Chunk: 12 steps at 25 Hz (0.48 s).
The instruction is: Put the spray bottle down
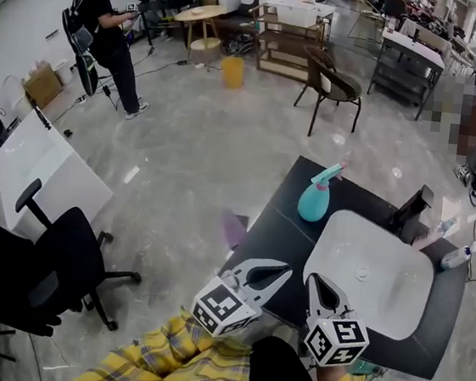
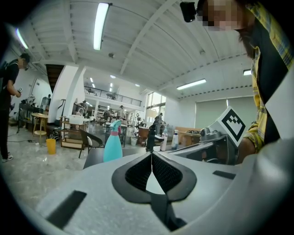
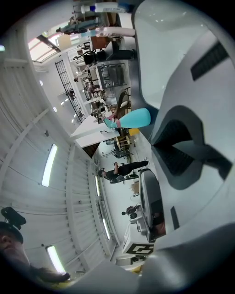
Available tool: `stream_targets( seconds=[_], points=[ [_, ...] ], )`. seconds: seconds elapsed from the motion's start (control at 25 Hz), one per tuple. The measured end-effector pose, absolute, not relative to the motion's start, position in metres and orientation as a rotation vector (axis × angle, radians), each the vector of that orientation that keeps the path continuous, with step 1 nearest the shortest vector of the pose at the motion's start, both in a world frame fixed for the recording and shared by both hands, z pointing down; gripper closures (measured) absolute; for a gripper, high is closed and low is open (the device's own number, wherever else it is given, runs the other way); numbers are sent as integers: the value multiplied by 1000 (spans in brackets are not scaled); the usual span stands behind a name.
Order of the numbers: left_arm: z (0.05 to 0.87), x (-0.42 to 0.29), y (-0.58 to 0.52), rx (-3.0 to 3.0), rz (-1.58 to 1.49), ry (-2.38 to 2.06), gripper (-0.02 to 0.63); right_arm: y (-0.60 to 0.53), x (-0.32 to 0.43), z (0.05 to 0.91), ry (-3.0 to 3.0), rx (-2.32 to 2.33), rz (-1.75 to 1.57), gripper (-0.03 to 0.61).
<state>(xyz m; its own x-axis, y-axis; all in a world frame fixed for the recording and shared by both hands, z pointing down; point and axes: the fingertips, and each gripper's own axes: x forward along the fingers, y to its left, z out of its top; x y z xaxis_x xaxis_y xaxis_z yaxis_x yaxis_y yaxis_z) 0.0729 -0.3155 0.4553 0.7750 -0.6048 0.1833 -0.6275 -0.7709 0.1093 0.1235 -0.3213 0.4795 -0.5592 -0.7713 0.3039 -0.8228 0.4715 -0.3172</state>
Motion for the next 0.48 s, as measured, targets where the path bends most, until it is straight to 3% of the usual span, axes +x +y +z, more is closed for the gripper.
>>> stream_targets(
  seconds=[0.48],
  points=[
    [457,41,-257,2811,201,-910,604,-259,90,473,-2557,1487,626,574]
  ],
)
